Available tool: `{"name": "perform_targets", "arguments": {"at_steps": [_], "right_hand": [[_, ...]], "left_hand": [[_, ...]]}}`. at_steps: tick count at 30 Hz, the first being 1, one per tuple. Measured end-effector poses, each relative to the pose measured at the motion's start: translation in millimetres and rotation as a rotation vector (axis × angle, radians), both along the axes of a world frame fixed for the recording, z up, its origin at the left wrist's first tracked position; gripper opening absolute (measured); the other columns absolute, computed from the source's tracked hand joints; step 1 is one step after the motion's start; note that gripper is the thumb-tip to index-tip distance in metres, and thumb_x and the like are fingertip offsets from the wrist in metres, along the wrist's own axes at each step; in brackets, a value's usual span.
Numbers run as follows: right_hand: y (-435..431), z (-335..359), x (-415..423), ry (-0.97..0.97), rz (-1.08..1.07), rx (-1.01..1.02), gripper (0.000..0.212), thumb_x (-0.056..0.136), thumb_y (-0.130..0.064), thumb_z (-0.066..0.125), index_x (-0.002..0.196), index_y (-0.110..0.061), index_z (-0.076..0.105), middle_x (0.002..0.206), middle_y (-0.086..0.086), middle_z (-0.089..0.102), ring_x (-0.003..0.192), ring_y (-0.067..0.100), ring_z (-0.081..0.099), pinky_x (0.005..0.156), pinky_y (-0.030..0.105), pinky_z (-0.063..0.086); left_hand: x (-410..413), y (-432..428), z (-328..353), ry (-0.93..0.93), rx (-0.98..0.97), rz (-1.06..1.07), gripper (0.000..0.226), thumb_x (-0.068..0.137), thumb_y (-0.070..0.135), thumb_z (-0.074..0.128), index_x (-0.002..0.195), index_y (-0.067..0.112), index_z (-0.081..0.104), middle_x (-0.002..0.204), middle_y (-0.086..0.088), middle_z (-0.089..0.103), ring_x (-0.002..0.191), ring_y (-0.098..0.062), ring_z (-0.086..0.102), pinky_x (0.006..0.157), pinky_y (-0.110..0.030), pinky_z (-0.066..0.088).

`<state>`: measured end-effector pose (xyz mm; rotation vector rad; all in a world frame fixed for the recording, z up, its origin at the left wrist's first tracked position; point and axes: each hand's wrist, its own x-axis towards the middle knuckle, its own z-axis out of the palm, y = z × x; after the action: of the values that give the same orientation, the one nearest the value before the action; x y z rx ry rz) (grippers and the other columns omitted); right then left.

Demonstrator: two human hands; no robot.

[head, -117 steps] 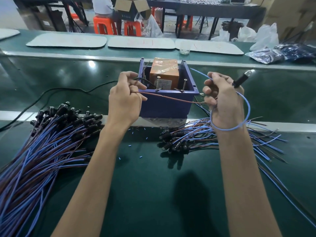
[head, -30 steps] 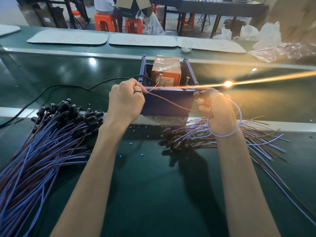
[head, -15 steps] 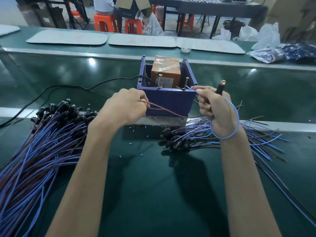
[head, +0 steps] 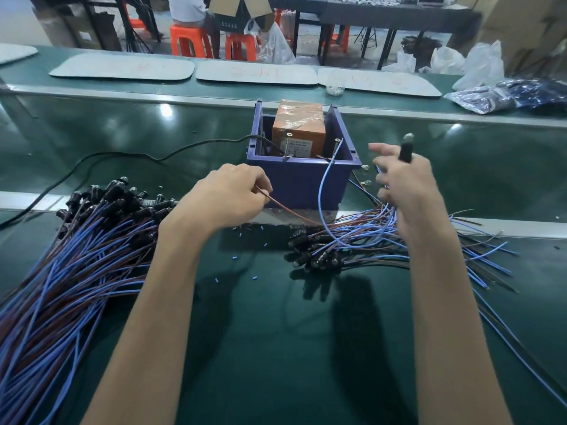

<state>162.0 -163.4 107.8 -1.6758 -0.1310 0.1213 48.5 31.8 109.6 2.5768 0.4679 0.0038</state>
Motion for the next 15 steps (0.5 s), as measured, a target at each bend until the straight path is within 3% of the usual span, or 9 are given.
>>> {"name": "perform_targets", "arguments": {"at_steps": [2,4,6,8,11,15], "right_hand": [[-2,6,0,0.012,-0.058,0.083,0.023,0.099,-0.024,0.046,0.095,-0.014,0.066,0.076,-0.005,0.046,0.058,0.003,0.038,0.043,0.012,0.034],[-5,12,-1,0.006,-0.060,0.128,0.034,0.101,-0.037,0.040,0.086,-0.020,0.064,0.080,-0.004,0.053,0.065,0.004,0.044,0.058,0.017,0.041],[-10,14,0,-0.038,-0.041,0.037,0.049,0.102,-0.048,0.028,0.084,-0.022,0.065,0.084,-0.003,0.057,0.074,0.006,0.046,0.072,0.024,0.038],[-14,13,0,-0.037,0.009,-0.048,0.063,0.100,-0.056,0.018,0.084,-0.022,0.068,0.082,-0.001,0.060,0.070,0.007,0.047,0.066,0.023,0.037],[-16,14,-5,0.000,0.045,0.009,0.065,0.100,-0.057,0.023,0.080,-0.015,0.069,0.062,0.000,0.063,0.046,0.005,0.047,0.042,0.013,0.037],[-12,22,-13,-0.079,-0.004,0.154,0.056,0.102,-0.046,0.032,0.079,-0.008,0.066,0.064,0.005,0.072,0.055,0.014,0.068,0.048,0.015,0.050]], "left_hand": [[0,2,-2,0.013,0.012,-0.015,0.019,0.086,0.021,0.054,0.097,0.035,0.059,0.100,0.005,0.064,0.098,-0.024,0.060,0.095,-0.041,0.047],[1,4,-3,0.022,0.022,-0.031,0.029,0.085,0.021,0.055,0.111,0.032,0.059,0.104,0.006,0.064,0.102,-0.023,0.058,0.096,-0.040,0.046],[1,3,-4,0.023,0.022,-0.055,0.039,0.085,0.020,0.055,0.123,0.029,0.054,0.101,0.009,0.063,0.101,-0.022,0.058,0.095,-0.040,0.047],[2,2,-5,0.037,0.012,-0.096,0.045,0.086,0.019,0.055,0.130,0.026,0.049,0.094,0.015,0.062,0.095,-0.018,0.058,0.092,-0.036,0.047],[0,8,-8,0.086,-0.050,-0.155,0.053,0.086,0.017,0.062,0.136,0.025,0.044,0.089,0.020,0.062,0.084,-0.009,0.061,0.076,-0.025,0.047],[-11,33,-13,0.182,-0.111,-0.136,0.077,0.072,0.016,0.082,0.138,0.026,0.043,0.091,0.014,0.066,0.076,0.001,0.063,0.069,-0.022,0.048]]}}
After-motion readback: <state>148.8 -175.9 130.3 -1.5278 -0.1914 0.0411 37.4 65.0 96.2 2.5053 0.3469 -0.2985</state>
